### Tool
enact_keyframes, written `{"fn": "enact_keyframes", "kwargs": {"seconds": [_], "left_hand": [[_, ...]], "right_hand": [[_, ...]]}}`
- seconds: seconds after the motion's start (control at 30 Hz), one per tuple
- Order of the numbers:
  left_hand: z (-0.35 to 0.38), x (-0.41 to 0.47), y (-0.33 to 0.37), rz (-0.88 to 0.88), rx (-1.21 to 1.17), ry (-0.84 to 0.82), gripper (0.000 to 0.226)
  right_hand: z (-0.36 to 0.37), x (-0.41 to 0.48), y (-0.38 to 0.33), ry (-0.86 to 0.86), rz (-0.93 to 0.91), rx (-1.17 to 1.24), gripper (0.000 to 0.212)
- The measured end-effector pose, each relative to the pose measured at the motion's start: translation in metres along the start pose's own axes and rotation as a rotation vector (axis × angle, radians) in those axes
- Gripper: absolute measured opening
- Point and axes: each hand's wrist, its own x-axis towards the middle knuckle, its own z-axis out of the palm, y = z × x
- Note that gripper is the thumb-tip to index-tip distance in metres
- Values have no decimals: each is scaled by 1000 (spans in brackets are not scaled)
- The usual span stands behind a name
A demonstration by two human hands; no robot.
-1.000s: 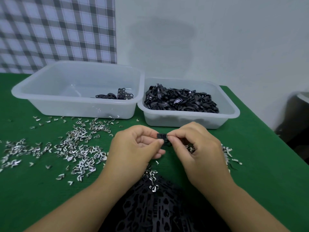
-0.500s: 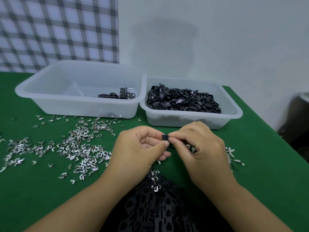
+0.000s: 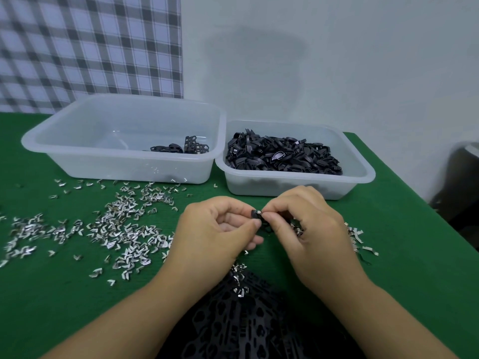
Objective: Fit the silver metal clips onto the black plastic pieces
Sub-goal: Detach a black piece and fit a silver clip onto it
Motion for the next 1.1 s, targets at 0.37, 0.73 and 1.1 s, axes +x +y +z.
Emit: {"fn": "enact_keyframes", "kwargs": {"seconds": [0.37,0.73,1.1], "left_hand": [[0,0,-2,6,23,-17,16],[-1,1,-5,35,74,-9,20],[-2,3,-6,-6,36,43,13]], "right_hand": [[1,-1,4,25,-61,-60,3],[4,0,2,59,-97,-51,10],[4,-1,3,142,-1,0,7]]}}
